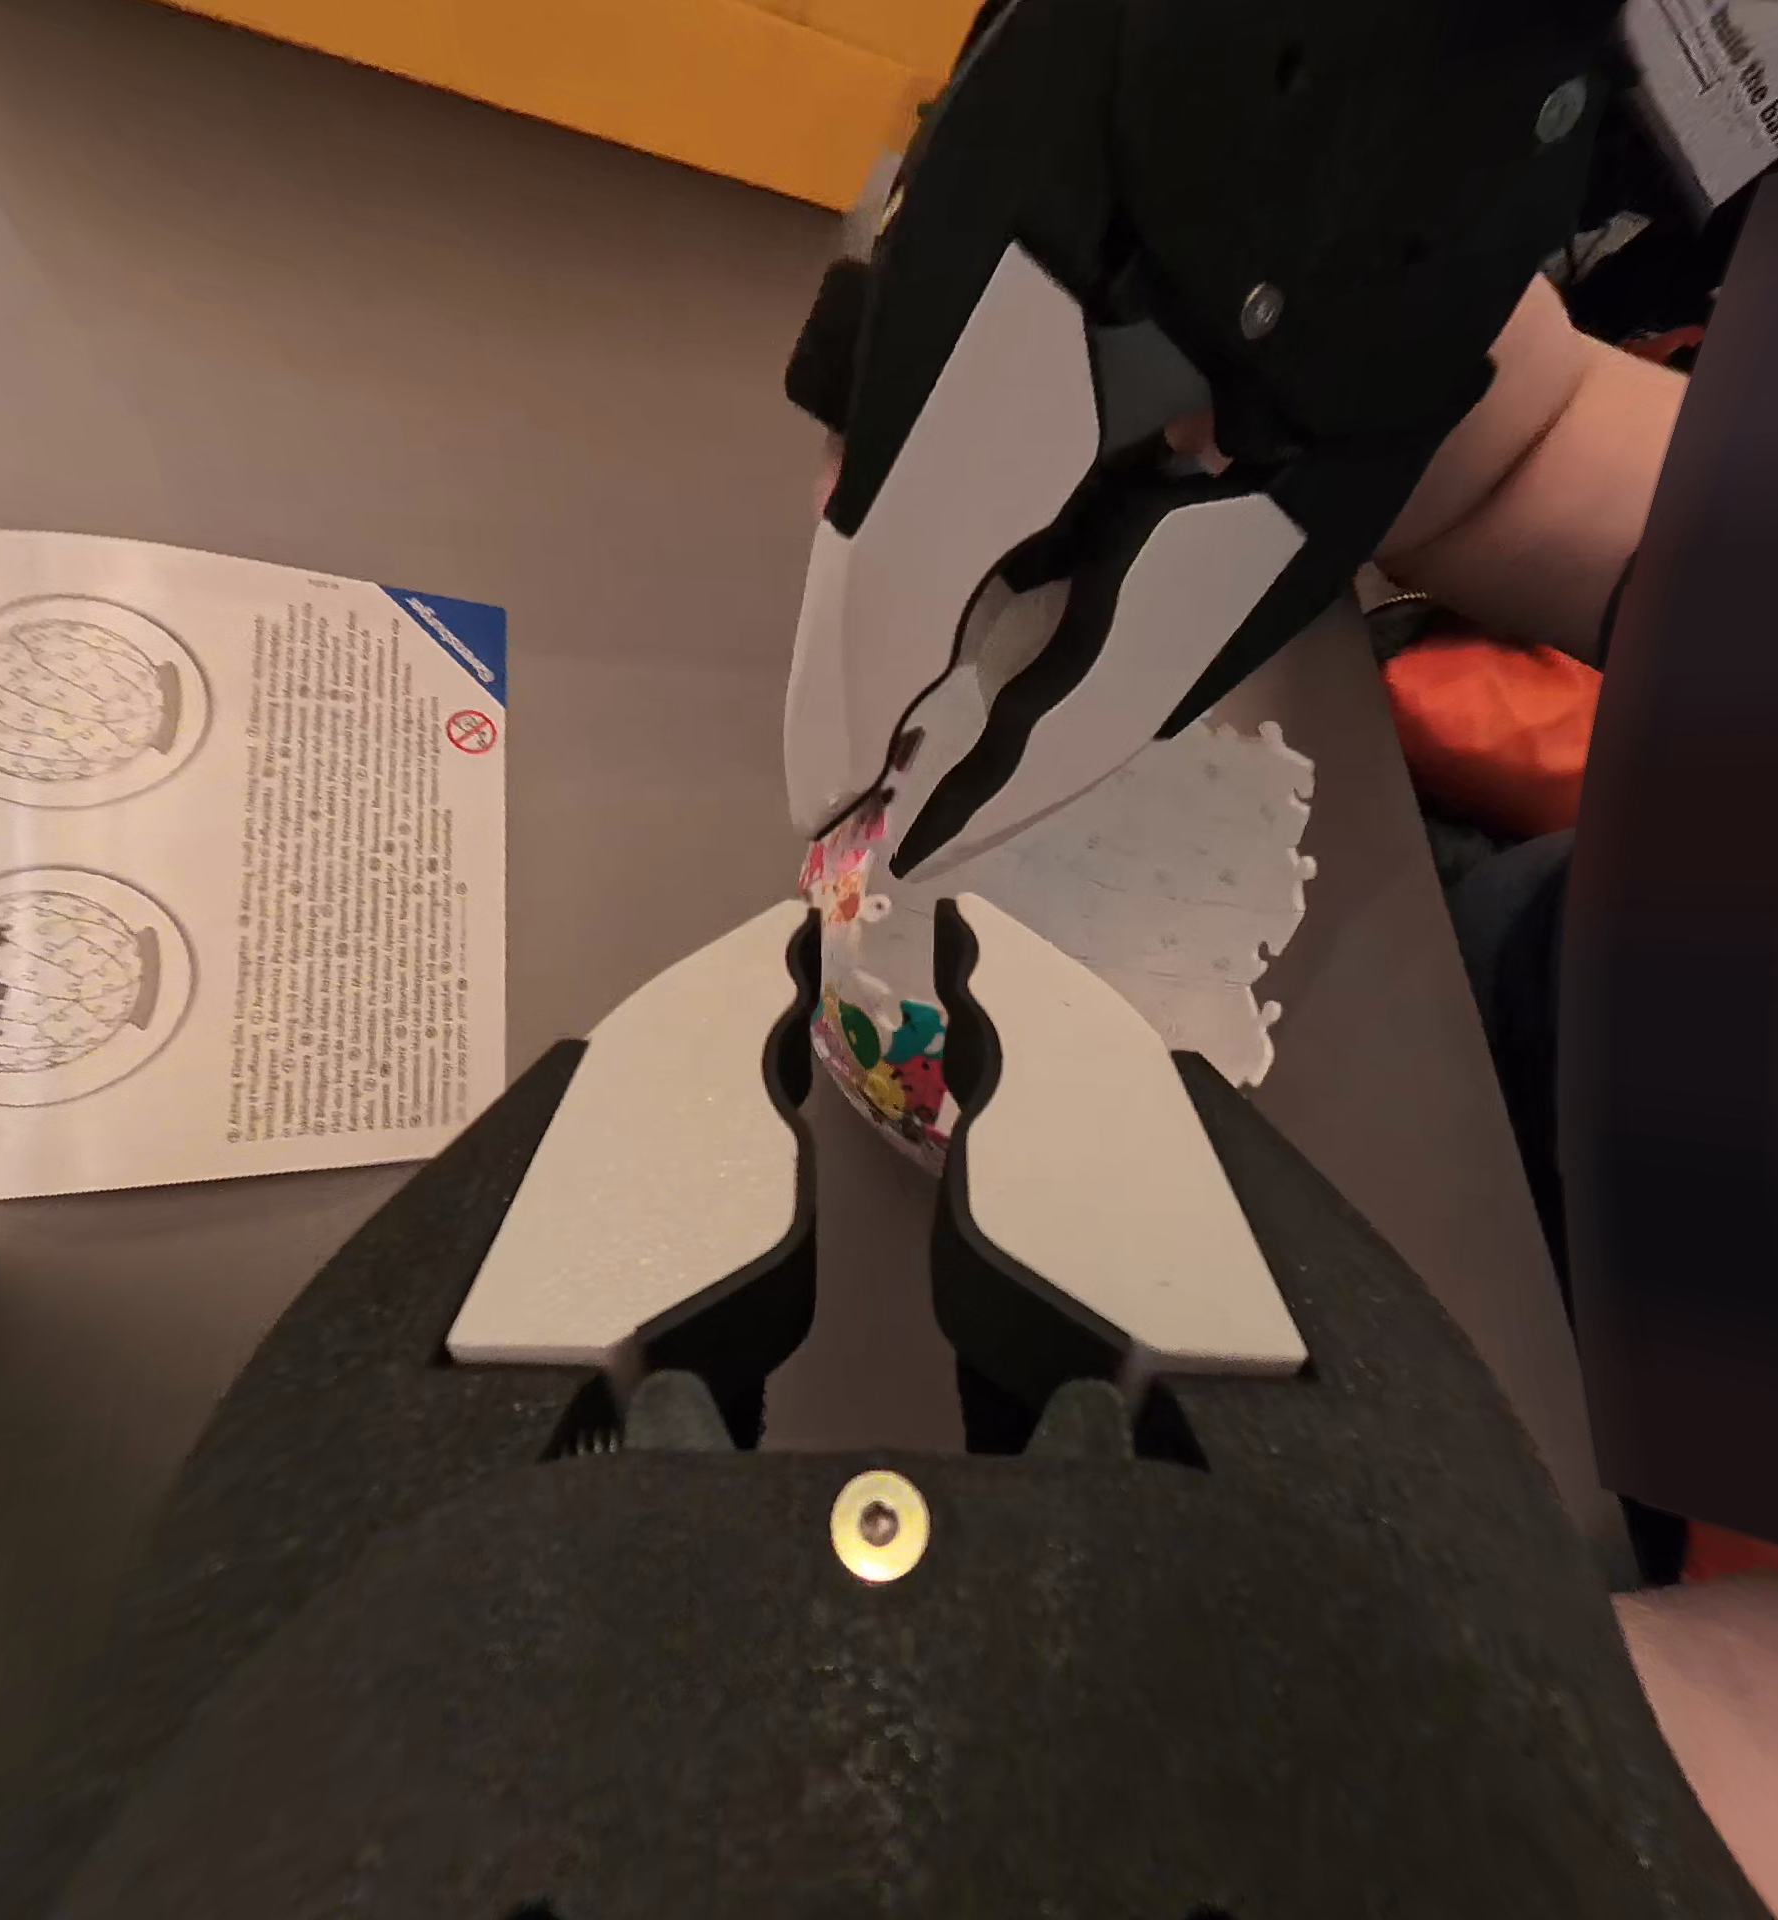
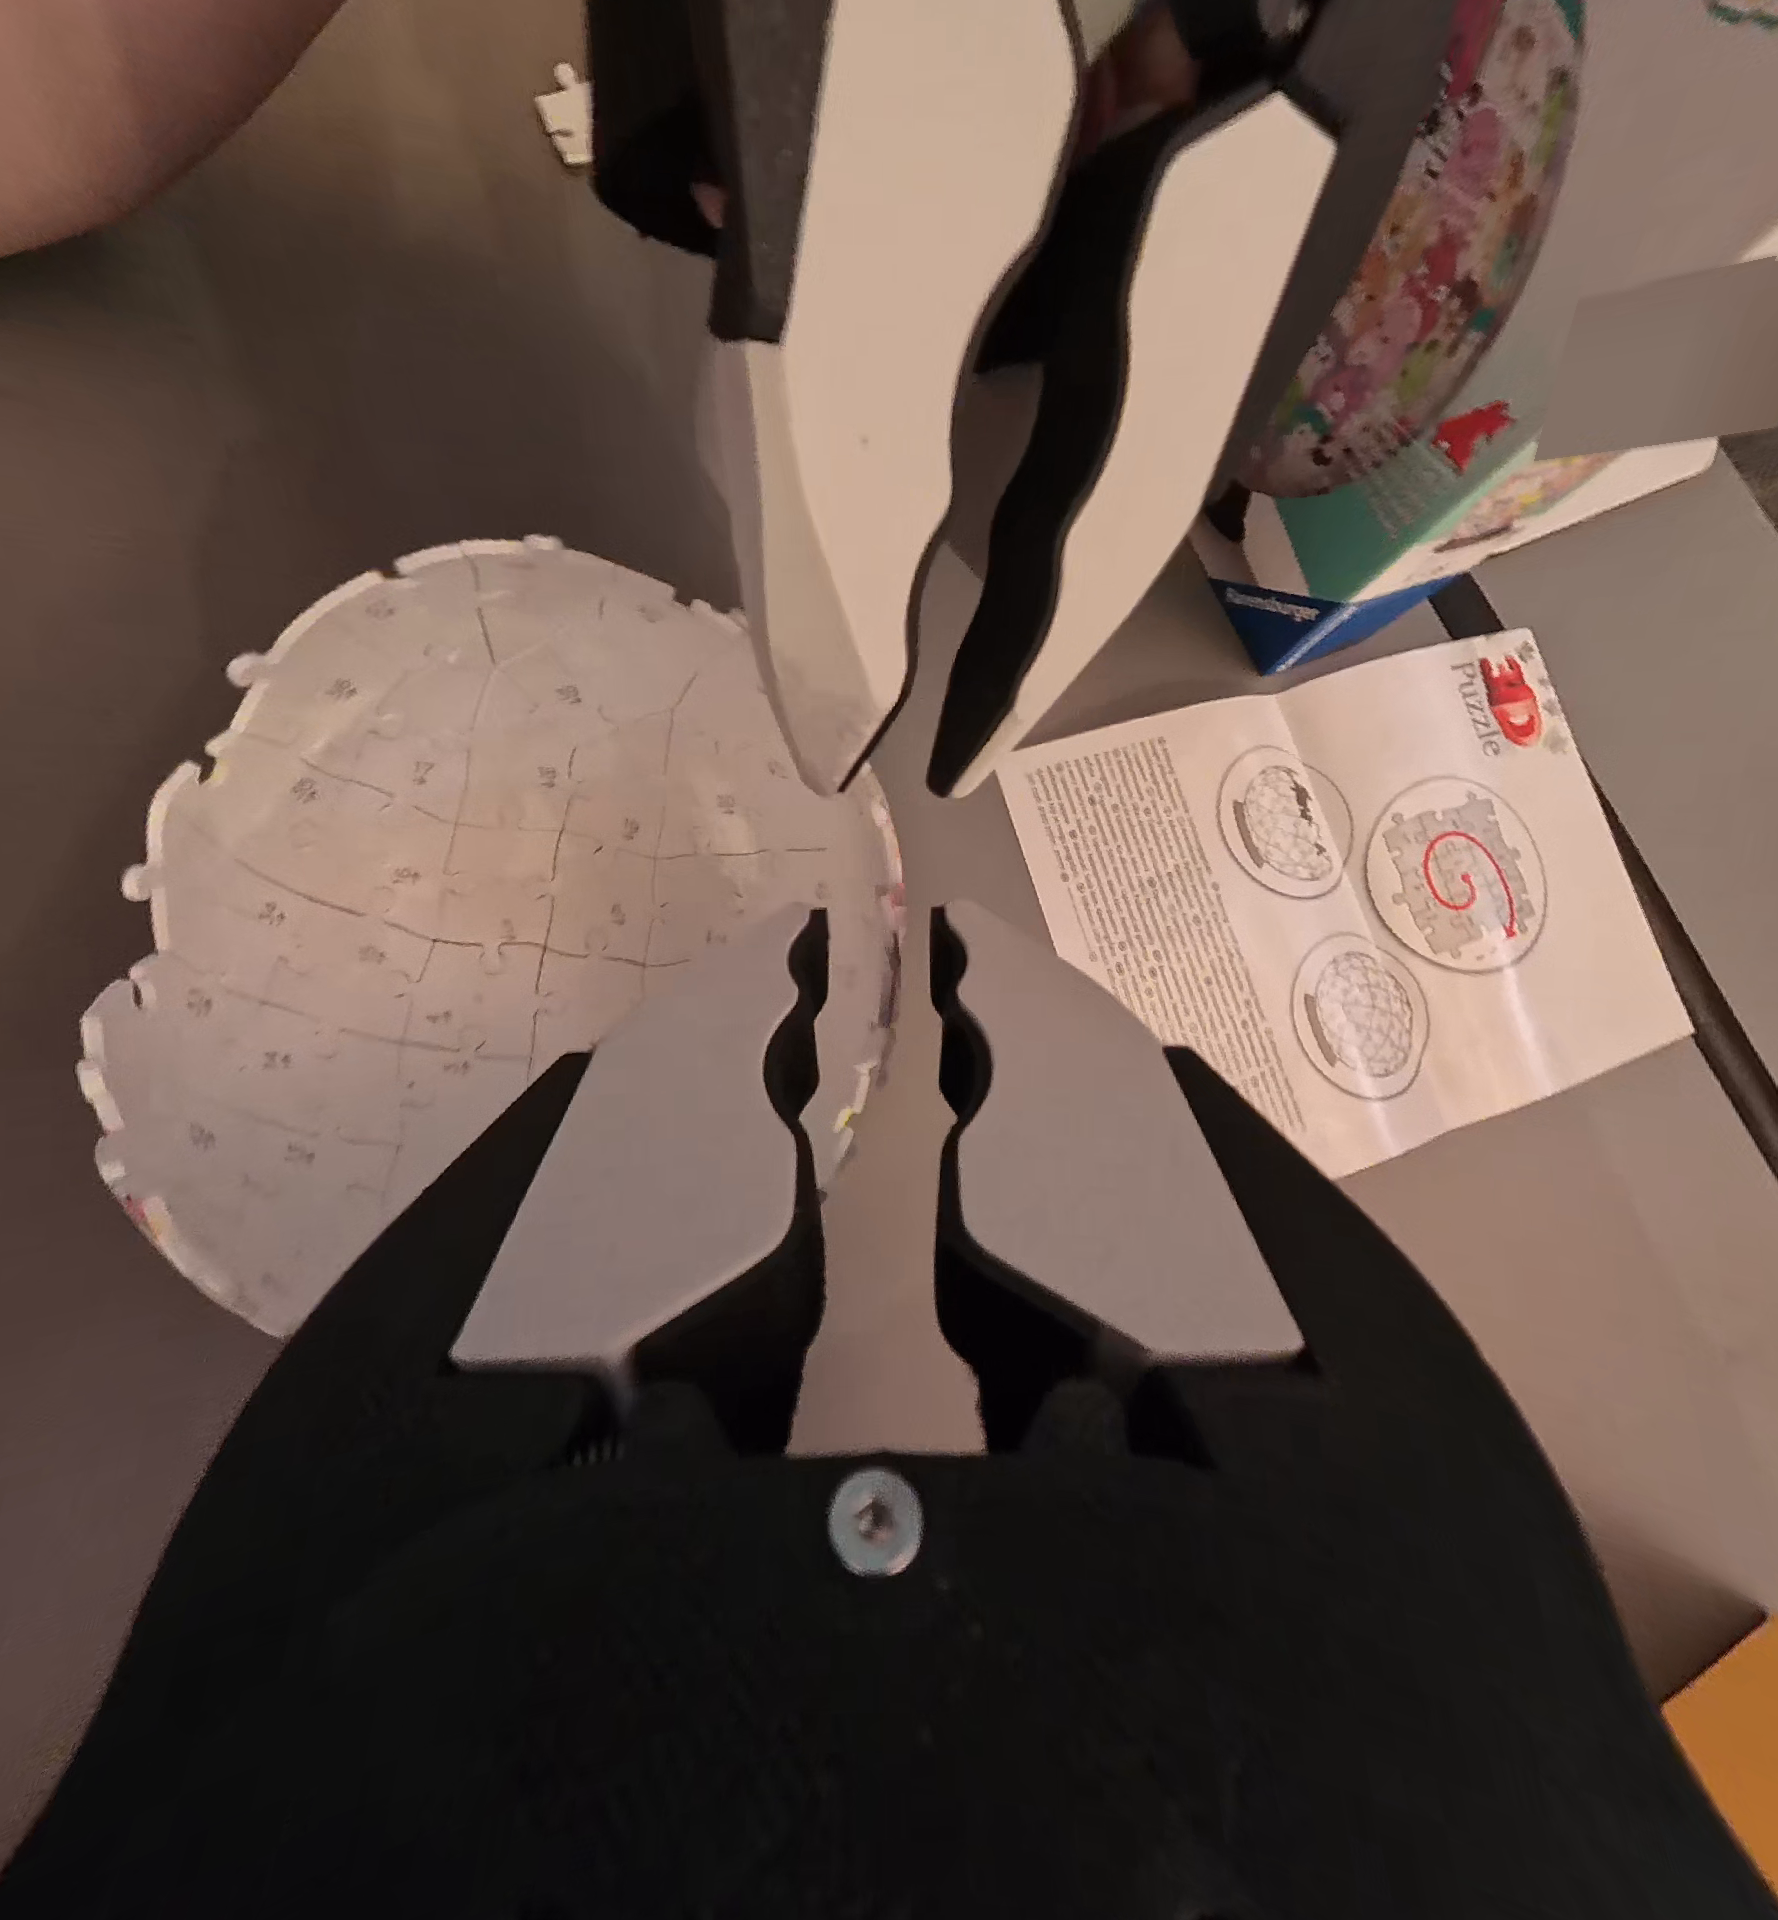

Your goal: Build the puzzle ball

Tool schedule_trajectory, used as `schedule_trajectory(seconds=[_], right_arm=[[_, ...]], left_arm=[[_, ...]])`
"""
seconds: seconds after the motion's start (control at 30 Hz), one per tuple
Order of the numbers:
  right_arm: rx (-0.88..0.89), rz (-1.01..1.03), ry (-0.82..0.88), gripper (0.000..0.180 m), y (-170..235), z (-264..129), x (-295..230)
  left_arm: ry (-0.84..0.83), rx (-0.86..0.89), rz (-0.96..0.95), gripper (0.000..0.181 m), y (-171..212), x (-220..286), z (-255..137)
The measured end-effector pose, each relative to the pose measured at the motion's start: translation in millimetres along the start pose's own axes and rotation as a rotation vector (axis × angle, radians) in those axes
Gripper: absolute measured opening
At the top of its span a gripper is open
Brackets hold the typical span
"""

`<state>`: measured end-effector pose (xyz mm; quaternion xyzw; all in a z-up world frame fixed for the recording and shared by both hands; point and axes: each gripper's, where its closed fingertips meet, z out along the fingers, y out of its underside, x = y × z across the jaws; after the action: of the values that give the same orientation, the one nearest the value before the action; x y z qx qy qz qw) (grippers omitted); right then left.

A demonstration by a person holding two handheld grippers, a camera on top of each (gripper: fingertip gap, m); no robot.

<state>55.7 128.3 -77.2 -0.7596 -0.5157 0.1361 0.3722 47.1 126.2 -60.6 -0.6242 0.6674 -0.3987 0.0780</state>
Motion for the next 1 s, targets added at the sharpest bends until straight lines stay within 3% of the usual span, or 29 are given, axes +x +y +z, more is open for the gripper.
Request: schedule_trajectory(seconds=[0.2,0.5,1.0], right_arm=[[-0.032,-0.026,-0.021,0.018,-3.0,-12.9,3.9],[-0.052,0.014,0.011,0.008,4.8,-11.1,4.2],[-0.035,0.030,0.005,0.003,3.2,-9.2,5.0]], left_arm=[[0.041,0.010,-0.070,0.020,8.4,0.9,-11.4],[-0.020,-0.046,-0.031,0.022,10.4,1.8,-4.0],[-0.075,-0.064,0.046,0.010,5.3,-4.5,10.4]])
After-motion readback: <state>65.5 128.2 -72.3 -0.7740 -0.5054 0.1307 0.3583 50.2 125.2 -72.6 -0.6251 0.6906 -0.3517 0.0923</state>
